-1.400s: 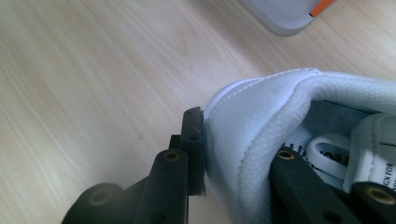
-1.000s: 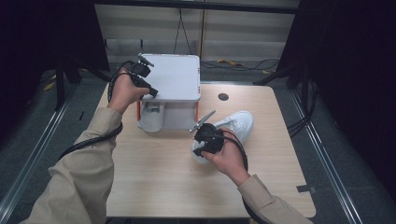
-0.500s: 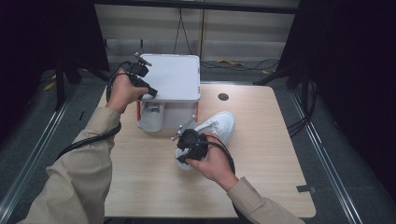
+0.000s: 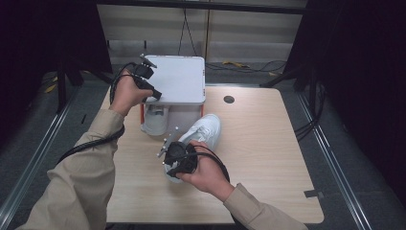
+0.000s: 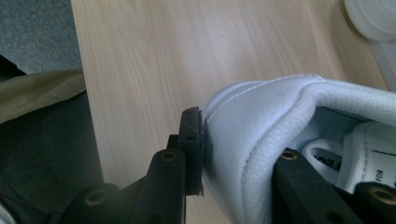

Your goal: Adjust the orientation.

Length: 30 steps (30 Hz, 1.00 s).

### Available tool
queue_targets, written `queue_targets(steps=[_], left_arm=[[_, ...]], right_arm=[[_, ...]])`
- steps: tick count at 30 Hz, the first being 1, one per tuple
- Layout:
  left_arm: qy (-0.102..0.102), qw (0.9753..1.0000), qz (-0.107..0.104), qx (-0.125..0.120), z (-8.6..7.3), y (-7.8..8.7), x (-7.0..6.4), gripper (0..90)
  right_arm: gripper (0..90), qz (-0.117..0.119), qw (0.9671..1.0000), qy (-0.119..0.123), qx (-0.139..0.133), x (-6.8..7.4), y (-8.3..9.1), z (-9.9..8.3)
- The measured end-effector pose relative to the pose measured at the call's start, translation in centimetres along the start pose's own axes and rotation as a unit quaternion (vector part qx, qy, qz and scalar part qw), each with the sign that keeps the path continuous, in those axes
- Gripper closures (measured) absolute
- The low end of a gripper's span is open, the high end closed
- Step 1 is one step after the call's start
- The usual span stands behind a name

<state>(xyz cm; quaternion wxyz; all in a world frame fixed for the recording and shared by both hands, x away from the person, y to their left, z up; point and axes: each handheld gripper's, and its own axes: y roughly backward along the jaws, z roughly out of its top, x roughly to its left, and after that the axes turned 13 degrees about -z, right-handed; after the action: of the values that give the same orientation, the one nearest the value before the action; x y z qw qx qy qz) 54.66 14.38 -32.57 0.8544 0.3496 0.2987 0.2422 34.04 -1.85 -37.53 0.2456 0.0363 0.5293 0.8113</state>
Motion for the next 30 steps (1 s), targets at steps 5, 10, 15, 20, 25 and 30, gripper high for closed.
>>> queue_targets(steps=[5,10,15,20,25,30], left_arm=[[0.000,1.0000,0.000,-0.004,-0.1,0.0,0.0,90.0],[-0.002,1.0000,-0.003,-0.003,-0.1,0.1,0.1,90.0],[-0.002,0.9999,-0.010,-0.007,-0.2,0.1,0.3,90.0],[-0.007,1.0000,-0.005,-0.002,-0.1,0.1,0.1,90.0],[-0.009,1.0000,-0.002,0.000,-0.1,0.1,0.0,90.0],[-0.006,1.0000,0.000,-0.003,-0.2,0.1,0.0,90.0]], right_arm=[[74.0,0.013,0.9999,0.011,-0.004,0.5,-0.2,1.0],[73.7,0.018,0.9991,0.038,-0.005,0.9,-0.9,2.0],[73.7,0.019,0.9972,0.071,-0.008,0.7,-1.7,2.8],[73.2,0.012,0.9933,0.114,-0.012,-0.3,-3.1,3.1],[70.6,0.012,0.9927,0.119,-0.012,-2.5,-4.4,1.9],[68.0,0.020,0.9915,0.127,-0.017,-3.8,-4.5,0.9]])
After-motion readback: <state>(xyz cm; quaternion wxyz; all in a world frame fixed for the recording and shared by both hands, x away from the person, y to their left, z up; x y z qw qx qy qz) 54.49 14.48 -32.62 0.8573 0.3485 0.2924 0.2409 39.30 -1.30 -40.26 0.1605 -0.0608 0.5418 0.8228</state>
